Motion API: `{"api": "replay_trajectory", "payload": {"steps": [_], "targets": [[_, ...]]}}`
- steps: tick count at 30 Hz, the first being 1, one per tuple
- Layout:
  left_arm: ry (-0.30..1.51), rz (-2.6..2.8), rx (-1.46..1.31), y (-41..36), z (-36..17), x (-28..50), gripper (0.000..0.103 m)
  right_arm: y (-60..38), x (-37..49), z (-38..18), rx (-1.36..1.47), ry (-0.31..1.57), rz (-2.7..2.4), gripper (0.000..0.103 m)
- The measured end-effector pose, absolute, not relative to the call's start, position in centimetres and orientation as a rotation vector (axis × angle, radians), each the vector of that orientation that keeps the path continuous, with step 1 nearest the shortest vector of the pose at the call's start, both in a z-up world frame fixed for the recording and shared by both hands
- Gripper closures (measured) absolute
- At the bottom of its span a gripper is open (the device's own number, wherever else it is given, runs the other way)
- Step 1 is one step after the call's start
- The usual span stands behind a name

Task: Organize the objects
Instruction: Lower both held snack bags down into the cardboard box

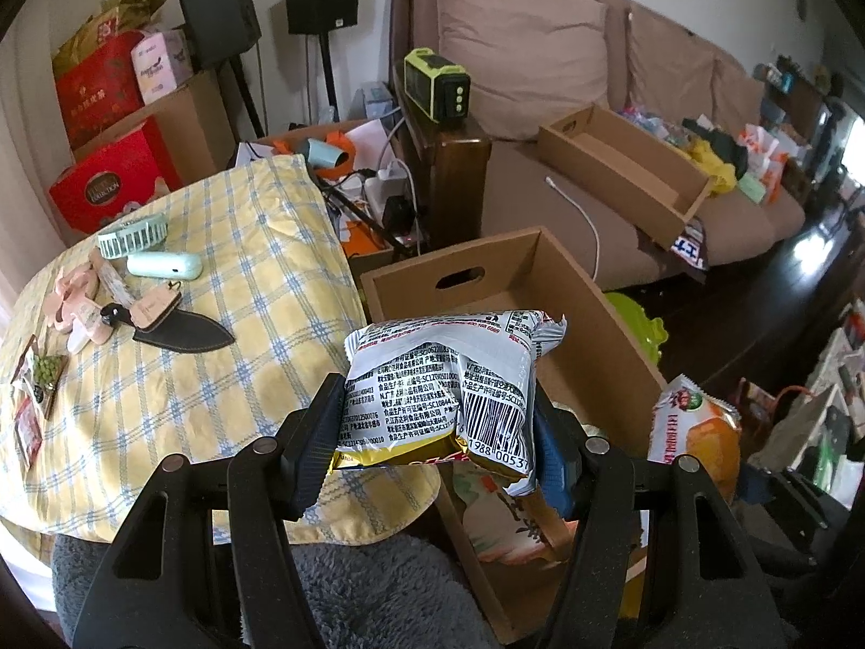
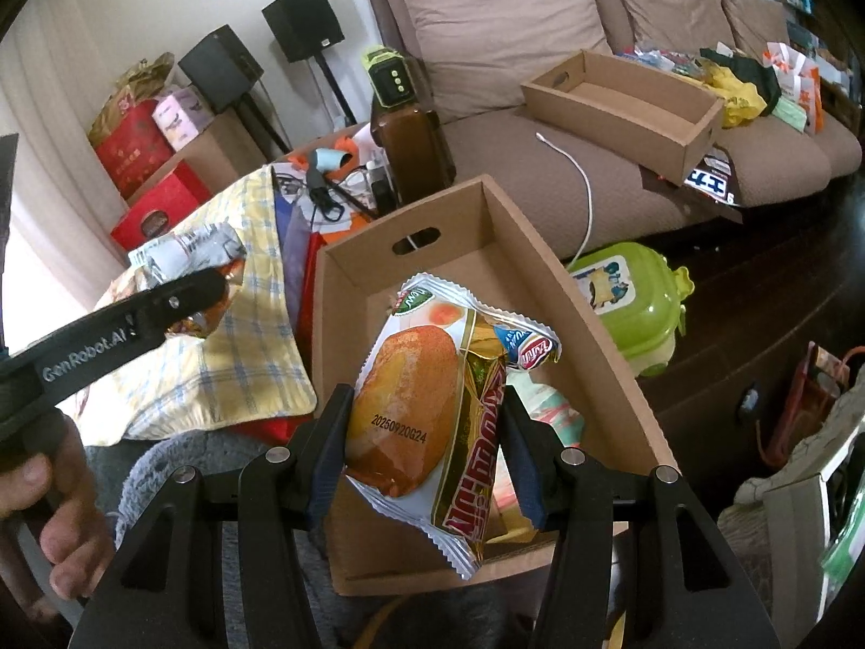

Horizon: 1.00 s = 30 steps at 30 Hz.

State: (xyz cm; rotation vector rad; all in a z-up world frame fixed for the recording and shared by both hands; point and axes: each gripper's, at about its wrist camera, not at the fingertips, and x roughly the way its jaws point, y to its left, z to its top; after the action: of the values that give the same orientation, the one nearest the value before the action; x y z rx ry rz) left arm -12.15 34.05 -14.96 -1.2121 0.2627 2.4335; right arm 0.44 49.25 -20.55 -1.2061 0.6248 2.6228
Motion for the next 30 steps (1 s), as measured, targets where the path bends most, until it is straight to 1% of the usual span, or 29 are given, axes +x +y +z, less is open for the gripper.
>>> {"api": "replay_trajectory", "payload": {"steps": [10,30], "targets": [[0.268,2.428,-1.223,34.2,-15.3,-12.4,0.043,50.7,0.8,-21.5,-1.219,0.656,2.58,0.049],[0.356,2.326,-1.246,37.1,-16.7,-11.8,0.043,52.5,1.1,-24.8,-1.292,0.72,2.488,0.049]]}}
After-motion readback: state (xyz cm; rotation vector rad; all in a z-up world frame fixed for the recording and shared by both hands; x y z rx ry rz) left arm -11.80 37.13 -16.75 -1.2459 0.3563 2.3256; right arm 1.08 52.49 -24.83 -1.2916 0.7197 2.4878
